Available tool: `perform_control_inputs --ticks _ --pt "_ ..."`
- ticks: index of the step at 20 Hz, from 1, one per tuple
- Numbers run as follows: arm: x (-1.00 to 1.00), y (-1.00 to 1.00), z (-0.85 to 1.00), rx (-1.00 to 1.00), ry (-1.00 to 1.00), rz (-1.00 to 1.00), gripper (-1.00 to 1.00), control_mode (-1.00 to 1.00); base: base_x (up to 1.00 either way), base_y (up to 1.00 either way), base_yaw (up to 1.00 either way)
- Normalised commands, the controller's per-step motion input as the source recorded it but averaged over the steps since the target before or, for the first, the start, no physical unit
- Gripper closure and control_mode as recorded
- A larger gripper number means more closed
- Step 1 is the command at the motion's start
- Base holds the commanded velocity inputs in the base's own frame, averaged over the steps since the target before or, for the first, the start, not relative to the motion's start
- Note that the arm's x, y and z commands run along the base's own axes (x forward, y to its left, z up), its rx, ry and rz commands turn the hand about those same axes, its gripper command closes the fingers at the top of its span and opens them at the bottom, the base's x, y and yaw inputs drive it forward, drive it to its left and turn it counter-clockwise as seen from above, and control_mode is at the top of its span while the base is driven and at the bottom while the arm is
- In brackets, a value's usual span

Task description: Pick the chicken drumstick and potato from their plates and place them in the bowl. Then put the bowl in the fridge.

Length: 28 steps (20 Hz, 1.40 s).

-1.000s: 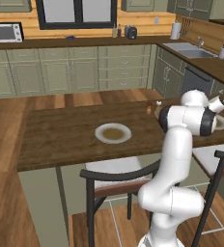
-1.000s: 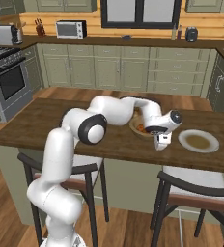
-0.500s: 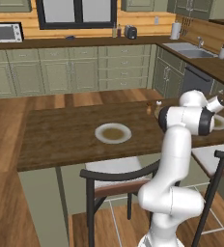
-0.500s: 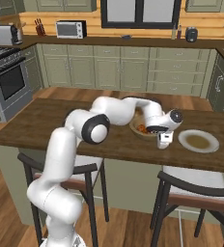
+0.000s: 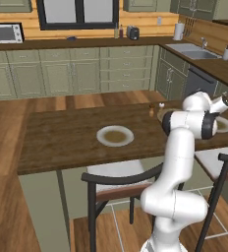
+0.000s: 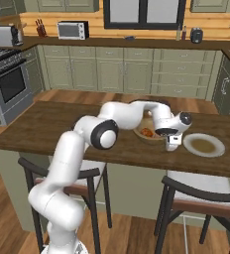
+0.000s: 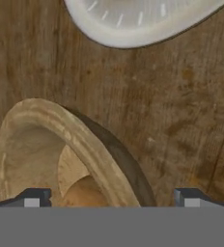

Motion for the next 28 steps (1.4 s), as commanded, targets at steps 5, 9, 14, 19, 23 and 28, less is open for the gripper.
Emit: perform_control_inputs --ticks 5,9,14,19,23,28 --pt "-0.16 0.15 -0.27 0.00 -0.01 0.00 -1.00 -1.00 0.00 0.00 0.00" --pt "-0.32 0.41 -0.30 0.00 -0.01 0.01 -1.00 -1.00 0.00 0.00 0.00" --pt "0.18 0.39 -0.64 0.00 0.13 0.00 -1.00 -1.00 0.00 0.00 0.00" --pt "0.56 0.33 -0.69 0.00 0.21 0.00 -1.00 -1.00 0.00 0.00 0.00" --pt "0.19 0.26 -0.59 0.00 0.15 0.00 1.00 -1.00 0.00 0.00 0.00" --pt "0.00 0.28 -0.55 0.00 0.09 0.00 1.00 -1.00 0.00 0.00 0.00"
